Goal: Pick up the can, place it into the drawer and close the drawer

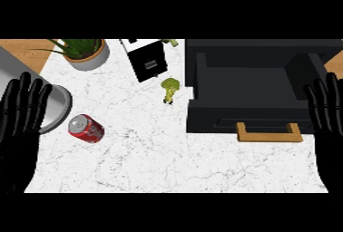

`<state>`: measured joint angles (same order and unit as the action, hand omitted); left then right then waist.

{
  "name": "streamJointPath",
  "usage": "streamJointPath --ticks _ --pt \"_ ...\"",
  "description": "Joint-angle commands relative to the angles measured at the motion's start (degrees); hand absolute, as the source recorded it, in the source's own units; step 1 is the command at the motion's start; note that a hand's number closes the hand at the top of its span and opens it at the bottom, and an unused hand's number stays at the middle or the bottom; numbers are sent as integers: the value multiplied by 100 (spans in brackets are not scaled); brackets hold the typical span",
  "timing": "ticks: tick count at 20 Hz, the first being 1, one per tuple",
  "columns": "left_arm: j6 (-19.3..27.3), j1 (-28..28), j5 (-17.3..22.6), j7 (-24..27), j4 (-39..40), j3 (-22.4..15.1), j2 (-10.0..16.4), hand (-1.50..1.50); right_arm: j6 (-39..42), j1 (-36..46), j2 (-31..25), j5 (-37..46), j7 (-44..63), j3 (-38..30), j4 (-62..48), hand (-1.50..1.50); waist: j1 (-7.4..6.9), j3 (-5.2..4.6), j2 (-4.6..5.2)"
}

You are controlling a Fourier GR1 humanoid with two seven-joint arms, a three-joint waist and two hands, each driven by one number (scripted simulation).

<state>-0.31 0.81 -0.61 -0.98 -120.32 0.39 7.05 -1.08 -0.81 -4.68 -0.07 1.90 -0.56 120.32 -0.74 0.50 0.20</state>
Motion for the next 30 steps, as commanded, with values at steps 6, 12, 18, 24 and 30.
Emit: streamJointPath --ticks 6,12,18,24,30 --pt "-2798 -370 2776 459 542 -7 1029 -150 263 127 14 -102 -62 338 31 -150 185 -94 11" --pt "-4256 -12 3731 -101 2003 1082 2736 -150 -314 -486 -24 -215 966 -559 -51 -150 166 -59 0" --pt "-5488 -314 4755 -147 3291 1691 3744 -150 172 -1352 -250 -652 611 -987 216 -150 161 -48 -25" --pt "-6301 -708 4676 -46 4413 2001 3976 -150 559 -1806 -195 -942 442 -1154 384 -150 154 -52 -18" --pt "-6241 -797 5712 -602 5030 1753 4407 -150 1003 -1669 -615 -1779 377 -2091 140 -150 143 -48 -19"
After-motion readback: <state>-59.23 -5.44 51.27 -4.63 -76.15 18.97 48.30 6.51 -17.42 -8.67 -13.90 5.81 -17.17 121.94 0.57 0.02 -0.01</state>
